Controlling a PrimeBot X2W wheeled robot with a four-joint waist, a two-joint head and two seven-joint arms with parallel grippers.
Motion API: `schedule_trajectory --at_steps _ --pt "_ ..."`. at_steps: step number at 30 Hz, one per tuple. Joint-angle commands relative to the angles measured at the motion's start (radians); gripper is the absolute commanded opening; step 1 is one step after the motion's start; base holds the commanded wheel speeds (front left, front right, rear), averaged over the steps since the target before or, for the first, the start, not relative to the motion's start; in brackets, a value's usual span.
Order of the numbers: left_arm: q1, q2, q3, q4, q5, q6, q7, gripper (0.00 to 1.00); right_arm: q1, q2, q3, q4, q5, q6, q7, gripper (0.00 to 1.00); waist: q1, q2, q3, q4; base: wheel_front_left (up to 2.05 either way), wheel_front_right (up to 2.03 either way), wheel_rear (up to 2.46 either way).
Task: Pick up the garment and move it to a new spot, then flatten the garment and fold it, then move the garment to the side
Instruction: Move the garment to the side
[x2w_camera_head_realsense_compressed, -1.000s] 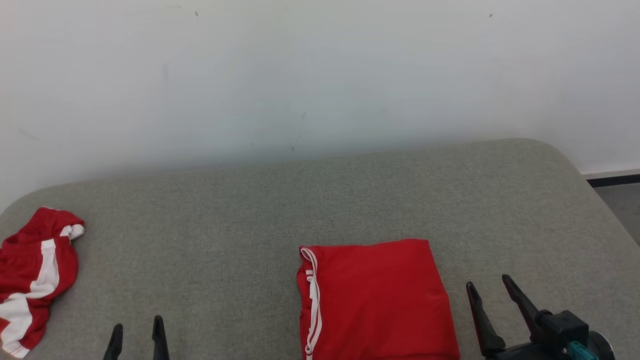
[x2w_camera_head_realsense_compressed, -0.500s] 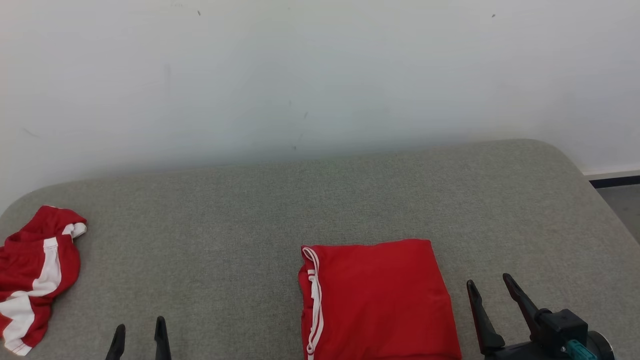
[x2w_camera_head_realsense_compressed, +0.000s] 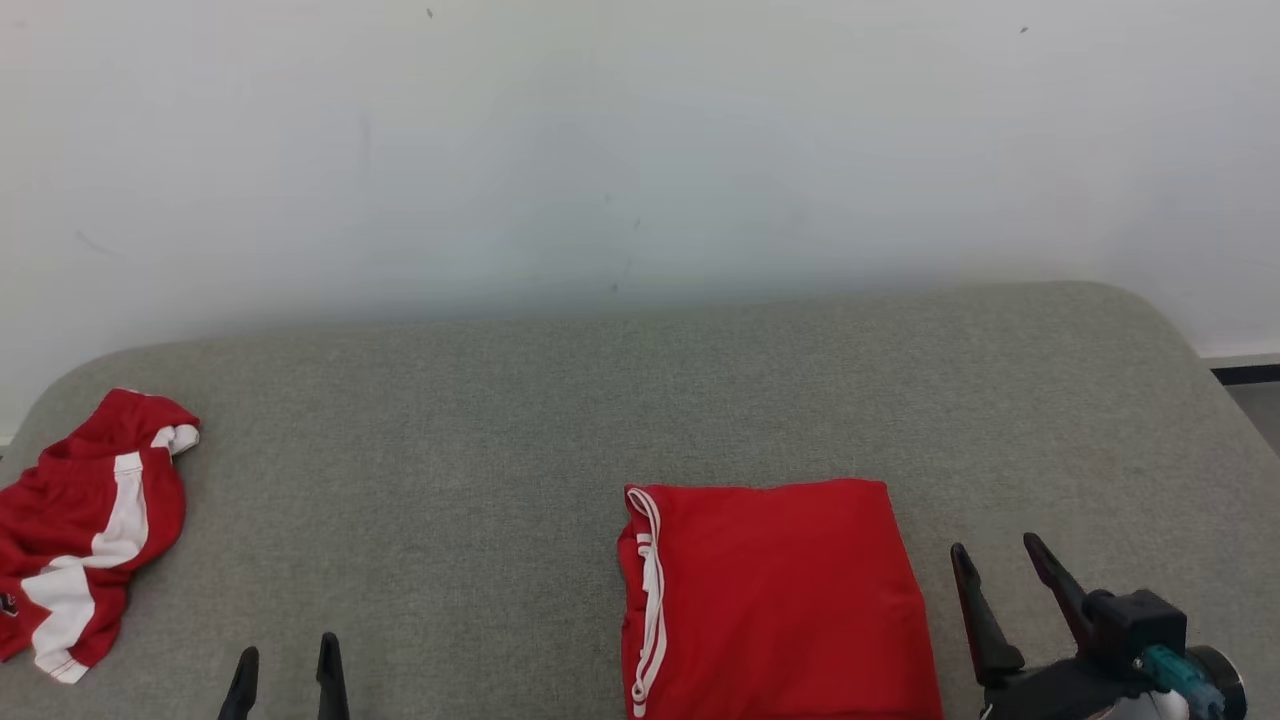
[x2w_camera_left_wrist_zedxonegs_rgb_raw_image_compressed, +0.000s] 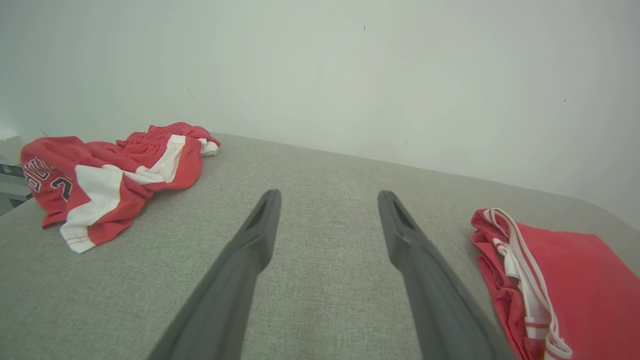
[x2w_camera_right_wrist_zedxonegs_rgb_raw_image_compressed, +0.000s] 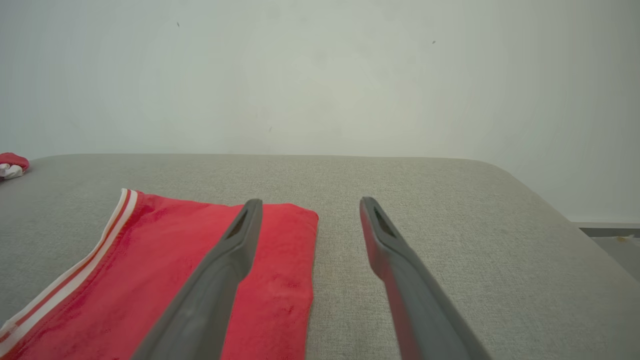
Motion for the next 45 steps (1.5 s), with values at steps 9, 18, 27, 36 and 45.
schedule_trajectory --at_steps 9,18,27,36,45 --pt "-0.02 0.0 -0.024 -0.019 0.02 -0.007 -0.001 1.0 -0.124 0.001 -0.104 0.094 0.032 -0.003 0.249 1.0 0.0 0.0 0.083 0.103 0.0 0.0 0.0" --pt "-0.072 0.0 -0.051 -0.038 0.01 0.0 -0.001 1.0 -0.196 0.012 -0.124 0.201 0.053 -0.003 0.446 1.0 0.0 0.0 0.185 0.179 0.0 0.0 0.0" --pt "-0.097 0.0 -0.058 -0.041 0.004 0.009 -0.001 1.0 -0.184 0.01 -0.065 0.289 0.09 -0.001 0.615 1.0 0.0 0.0 0.213 0.186 0.0 0.0 0.0" --pt "-0.125 0.0 -0.065 -0.045 -0.004 0.005 -0.001 1.0 -0.239 -0.095 0.016 0.232 0.041 -0.004 0.617 0.0 0.0 0.0 0.235 0.152 0.0 0.0 0.0" --pt "-0.155 0.0 -0.065 -0.085 0.005 -0.006 -0.001 1.0 -0.399 -0.23 0.233 0.155 0.061 -0.003 0.594 0.0 0.0 0.0 0.296 0.061 0.0 0.0 0.0"
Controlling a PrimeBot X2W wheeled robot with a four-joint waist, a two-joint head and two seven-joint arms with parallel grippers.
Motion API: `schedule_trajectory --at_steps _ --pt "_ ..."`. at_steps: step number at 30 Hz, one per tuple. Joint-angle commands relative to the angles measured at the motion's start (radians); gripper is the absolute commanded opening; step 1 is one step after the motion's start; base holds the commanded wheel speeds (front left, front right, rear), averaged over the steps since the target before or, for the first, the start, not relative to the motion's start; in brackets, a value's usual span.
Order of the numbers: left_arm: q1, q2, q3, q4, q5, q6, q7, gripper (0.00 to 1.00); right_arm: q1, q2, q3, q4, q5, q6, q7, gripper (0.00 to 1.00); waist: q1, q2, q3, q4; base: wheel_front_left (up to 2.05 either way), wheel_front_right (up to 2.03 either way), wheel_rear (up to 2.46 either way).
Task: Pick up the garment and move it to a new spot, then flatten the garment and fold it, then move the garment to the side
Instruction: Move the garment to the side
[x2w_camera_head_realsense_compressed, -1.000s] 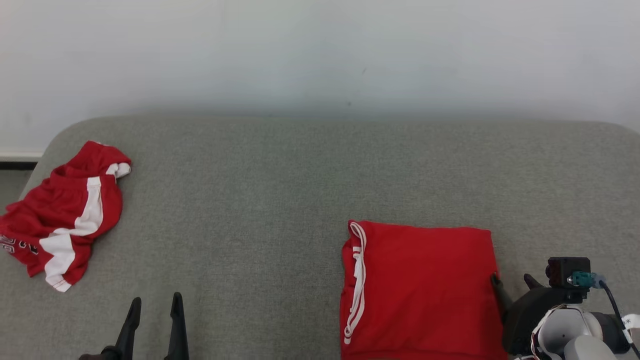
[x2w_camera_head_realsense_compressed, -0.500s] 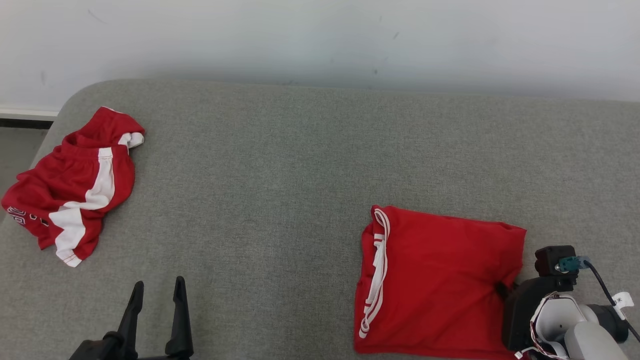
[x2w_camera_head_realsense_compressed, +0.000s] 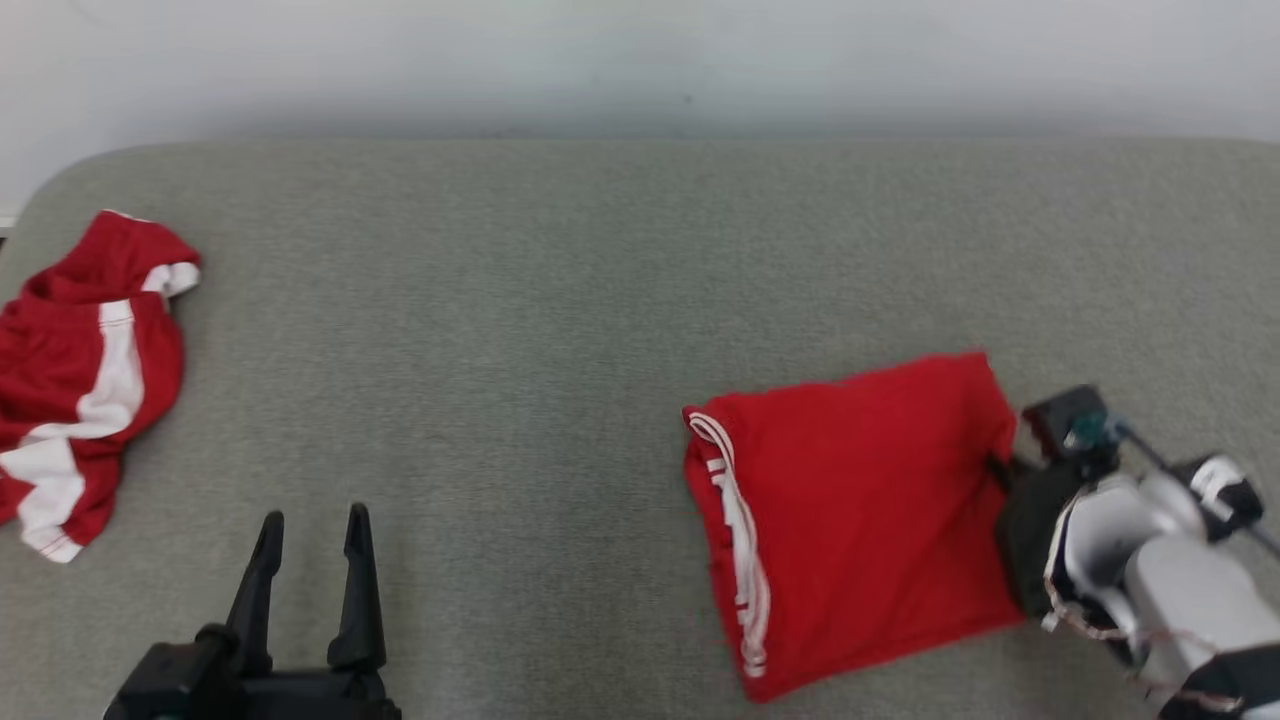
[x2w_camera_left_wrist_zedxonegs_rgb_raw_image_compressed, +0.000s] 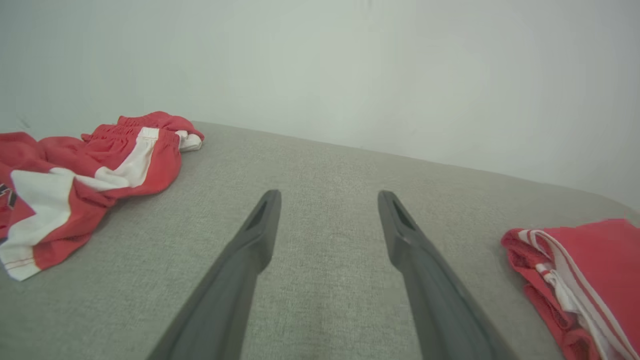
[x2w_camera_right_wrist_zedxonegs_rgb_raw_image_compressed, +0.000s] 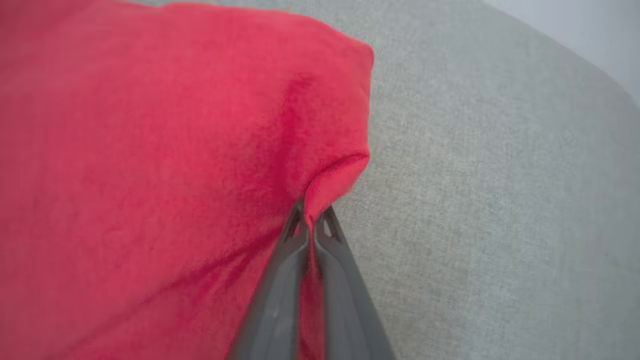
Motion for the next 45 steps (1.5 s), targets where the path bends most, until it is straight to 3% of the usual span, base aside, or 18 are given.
schedule_trajectory --at_steps 1,7,14,24,34,45 --pt "-0.028 0.0 -0.001 -0.014 0.007 -0.006 -0.001 1.0 -0.038 -0.033 0.01 -0.004 0.01 -0.004 -0.017 0.0 -0.0001 -0.0002 0.048 -0.052 0.0 0.0 0.0" --pt "-0.079 0.0 -0.007 -0.049 0.022 -0.018 0.0 1.0 -0.155 -0.097 0.028 0.018 0.015 -0.004 -0.077 0.0 -0.0001 -0.0002 0.125 -0.154 0.0 0.0 0.0" --pt "-0.153 0.001 -0.022 -0.111 0.075 -0.036 -0.001 1.0 -0.273 -0.142 -0.02 0.087 -0.027 -0.004 -0.179 0.0 -0.0001 -0.0002 0.233 -0.27 0.0 0.0 0.0" --pt "-0.238 0.009 -0.039 -0.186 0.118 -0.068 0.0 1.0 -0.383 -0.134 -0.099 0.13 -0.112 -0.004 -0.312 0.0 -0.0001 -0.0002 0.361 -0.381 0.0 0.0 0.0" --pt "-0.286 0.029 -0.059 -0.212 0.134 -0.078 0.0 1.0 -0.414 -0.136 -0.154 0.108 -0.239 -0.004 -0.412 0.0 -0.0001 -0.0002 0.416 -0.43 0.0 0.0 0.0" --pt "-0.293 0.032 -0.068 -0.209 0.124 -0.081 0.0 1.0 -0.376 -0.156 -0.219 0.048 -0.33 -0.004 -0.446 0.0 -0.0001 -0.0002 0.43 -0.416 0.0 0.0 0.0"
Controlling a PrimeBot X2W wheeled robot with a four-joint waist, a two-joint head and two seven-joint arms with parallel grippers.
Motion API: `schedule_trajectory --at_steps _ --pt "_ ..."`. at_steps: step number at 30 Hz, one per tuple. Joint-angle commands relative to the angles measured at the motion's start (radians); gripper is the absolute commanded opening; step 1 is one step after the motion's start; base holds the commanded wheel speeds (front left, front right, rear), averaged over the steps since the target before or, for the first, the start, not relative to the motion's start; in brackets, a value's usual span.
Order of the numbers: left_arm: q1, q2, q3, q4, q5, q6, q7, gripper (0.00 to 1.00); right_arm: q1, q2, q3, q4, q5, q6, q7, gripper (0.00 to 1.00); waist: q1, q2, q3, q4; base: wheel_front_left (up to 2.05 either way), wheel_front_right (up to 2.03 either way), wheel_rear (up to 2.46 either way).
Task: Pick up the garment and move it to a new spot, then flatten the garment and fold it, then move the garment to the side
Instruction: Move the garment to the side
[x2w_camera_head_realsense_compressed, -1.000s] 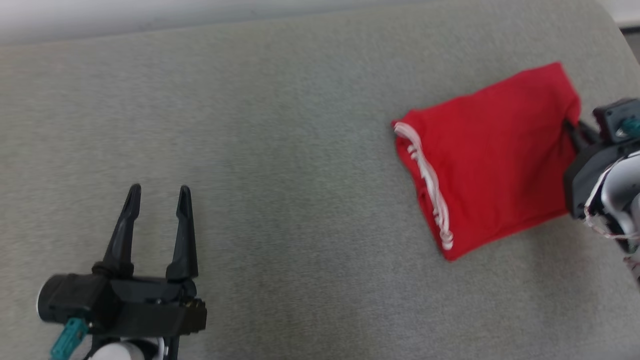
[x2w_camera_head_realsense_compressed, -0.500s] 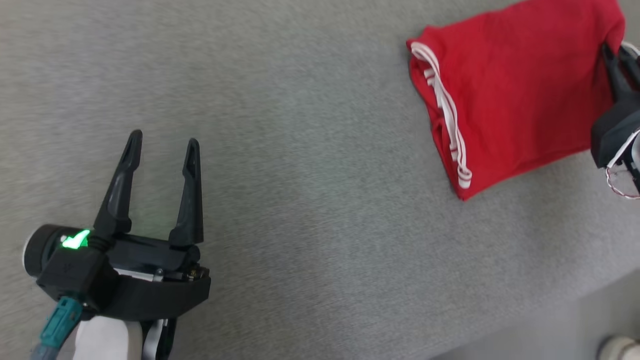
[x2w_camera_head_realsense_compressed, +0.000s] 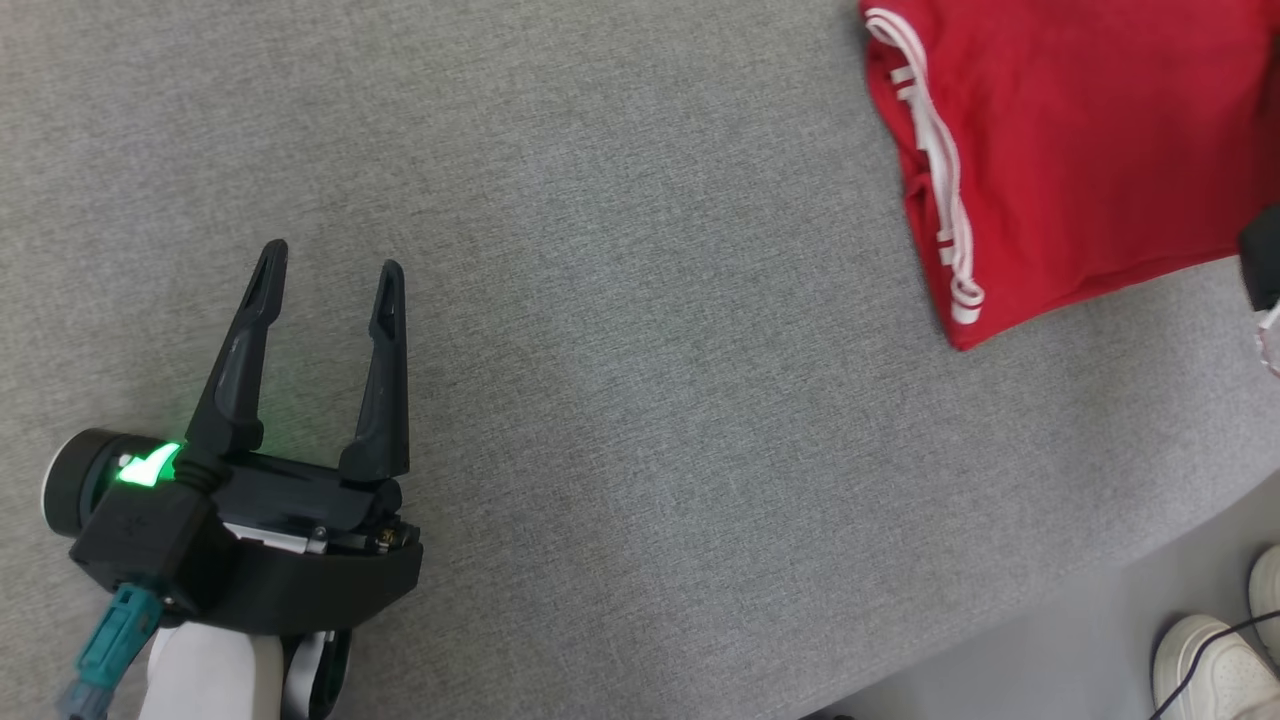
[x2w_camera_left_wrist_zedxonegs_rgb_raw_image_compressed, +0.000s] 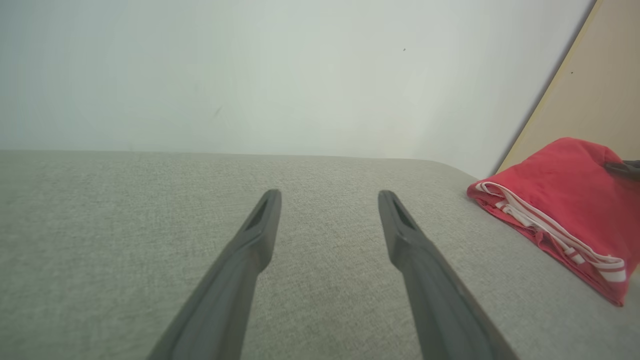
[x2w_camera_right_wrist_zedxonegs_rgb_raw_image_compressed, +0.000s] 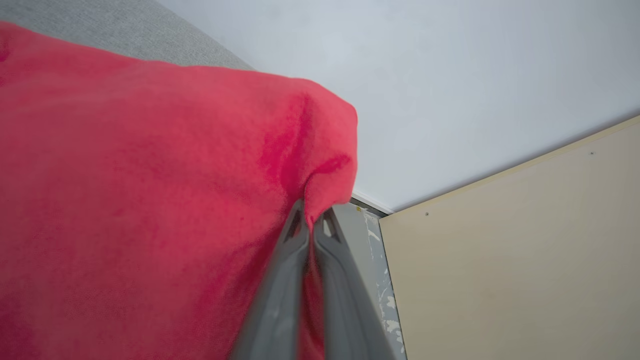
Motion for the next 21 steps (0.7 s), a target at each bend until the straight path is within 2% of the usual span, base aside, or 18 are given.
schedule_trajectory --at_steps 1,8,9,10,11,17,21 --pt "-0.009 0.005 0.002 0.0 -0.002 0.0 0.0 1.0 0.014 -0.007 -0.015 -0.009 -0.014 -0.003 -0.005 0.0 -0.0001 -0.0002 -0.001 0.005 0.0 0.0 0.0" --pt "-0.008 -0.002 0.007 0.01 -0.011 -0.002 0.0 1.0 0.062 0.006 -0.058 -0.052 -0.063 -0.003 0.006 0.0 -0.0001 -0.0002 -0.013 0.024 0.0 0.0 0.0" --pt "-0.009 -0.003 0.007 0.012 -0.014 -0.002 0.0 1.0 0.069 0.007 -0.054 -0.058 -0.07 -0.003 0.004 0.42 -0.0001 -0.0002 -0.018 0.026 0.0 0.0 0.0" --pt "-0.008 -0.004 0.007 0.015 -0.016 -0.001 0.0 1.0 0.076 0.009 -0.057 -0.061 -0.074 -0.003 0.007 0.94 -0.0001 -0.0002 -0.025 0.031 0.0 0.0 0.0" --pt "-0.006 -0.007 0.008 0.018 -0.018 -0.001 0.0 1.0 0.084 0.01 -0.057 -0.068 -0.076 -0.003 0.006 1.0 -0.0001 -0.0002 -0.032 0.035 0.0 0.0 0.0" --pt "0.031 -0.021 0.026 0.047 -0.052 0.002 0.0 1.0 0.131 0.001 -0.029 -0.084 -0.061 -0.003 -0.04 1.0 -0.0001 -0.0002 -0.116 0.081 0.0 0.0 0.0" --pt "0.068 -0.026 0.044 0.066 -0.074 0.013 0.0 1.0 0.168 0.018 -0.007 -0.089 -0.042 -0.003 -0.067 1.0 -0.0001 -0.0002 -0.191 0.118 0.0 0.0 0.0"
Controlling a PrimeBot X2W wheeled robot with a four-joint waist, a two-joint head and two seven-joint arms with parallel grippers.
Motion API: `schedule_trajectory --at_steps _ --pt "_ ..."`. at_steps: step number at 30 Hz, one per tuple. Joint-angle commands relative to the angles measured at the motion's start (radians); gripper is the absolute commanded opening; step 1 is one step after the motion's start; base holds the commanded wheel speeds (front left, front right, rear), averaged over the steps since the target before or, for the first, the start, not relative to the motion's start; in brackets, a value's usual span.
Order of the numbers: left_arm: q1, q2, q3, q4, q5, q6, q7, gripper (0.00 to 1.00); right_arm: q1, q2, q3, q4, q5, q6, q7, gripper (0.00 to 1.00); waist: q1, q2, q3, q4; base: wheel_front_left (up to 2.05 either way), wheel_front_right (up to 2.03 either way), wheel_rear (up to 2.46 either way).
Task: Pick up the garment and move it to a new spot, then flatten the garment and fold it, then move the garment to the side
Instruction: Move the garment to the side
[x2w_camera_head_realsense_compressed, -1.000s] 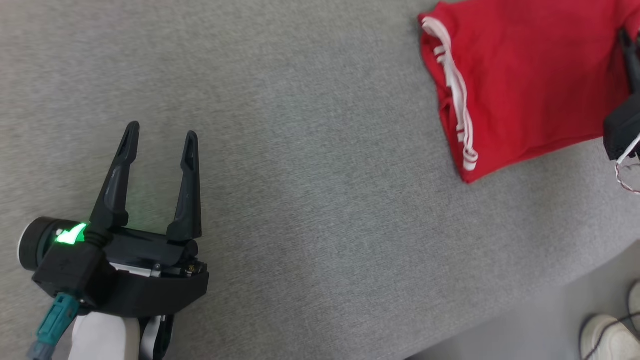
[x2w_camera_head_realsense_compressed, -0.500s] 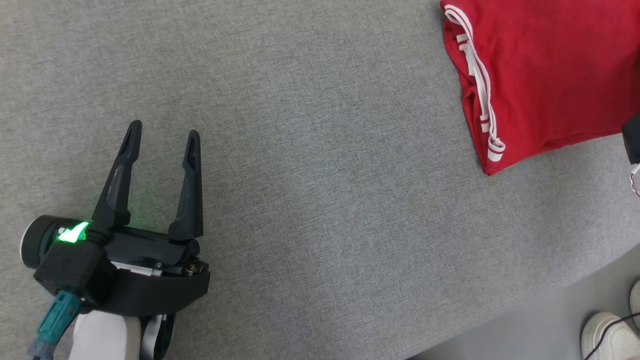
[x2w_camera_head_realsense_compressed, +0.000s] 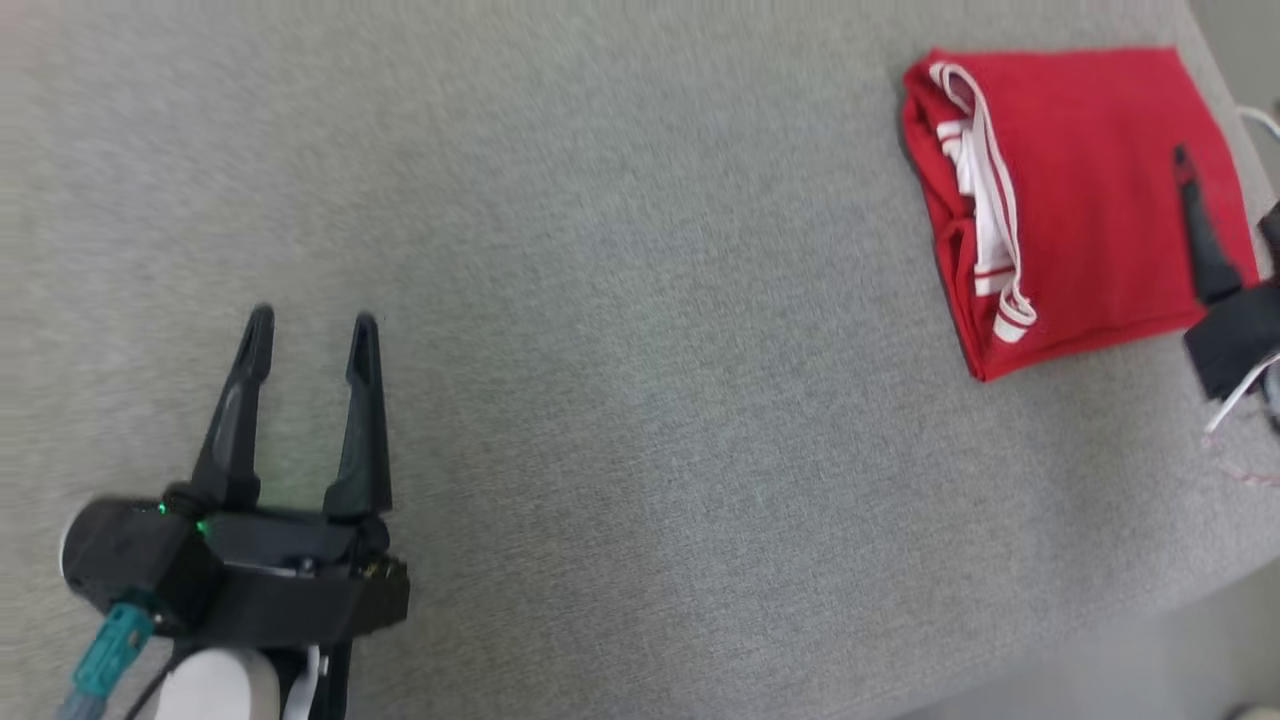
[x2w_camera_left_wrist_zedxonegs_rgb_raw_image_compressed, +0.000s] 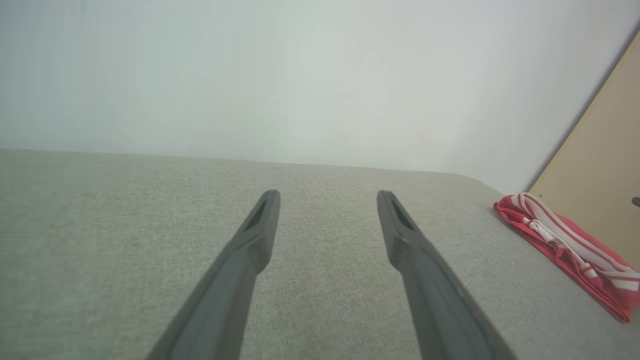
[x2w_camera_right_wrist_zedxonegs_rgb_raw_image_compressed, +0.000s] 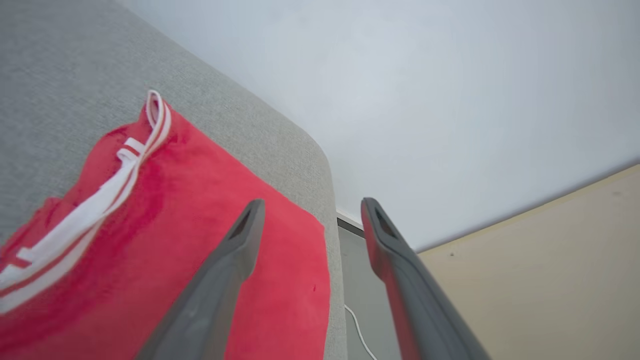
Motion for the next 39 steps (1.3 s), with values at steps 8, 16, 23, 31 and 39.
schedule_trajectory --at_steps 8,16,23,31,39 --pt "0.132 -0.004 0.021 0.052 -0.054 0.061 0.0 1.0 0.123 0.073 0.043 -0.035 0.092 -0.003 -0.06 1.0 0.0001 0.0 -0.246 0.137 0.0 0.0 0.0" --pt "0.235 -0.004 0.043 0.099 -0.07 0.097 0.0 1.0 0.254 0.16 0.075 -0.059 0.195 -0.003 -0.111 1.0 0.0001 0.0 -0.384 0.194 0.0 0.0 0.0" --pt "0.335 -0.004 0.074 0.142 -0.073 0.109 0.0 1.0 0.442 0.266 0.08 -0.096 0.244 -0.003 -0.137 1.0 0.0001 0.0 -0.5 0.226 0.0 0.0 0.0" --pt "0.396 -0.003 0.088 0.161 -0.056 0.117 0.0 1.0 0.578 0.388 0.018 -0.085 0.248 -0.003 -0.157 1.0 0.0001 0.0 -0.55 0.228 0.0 0.0 0.0" --pt "0.428 -0.003 0.091 0.174 -0.041 0.118 0.0 1.0 0.645 0.446 -0.015 -0.061 0.243 -0.003 -0.17 1.0 0.0001 0.0 -0.566 0.226 0.0 0.0 0.0"
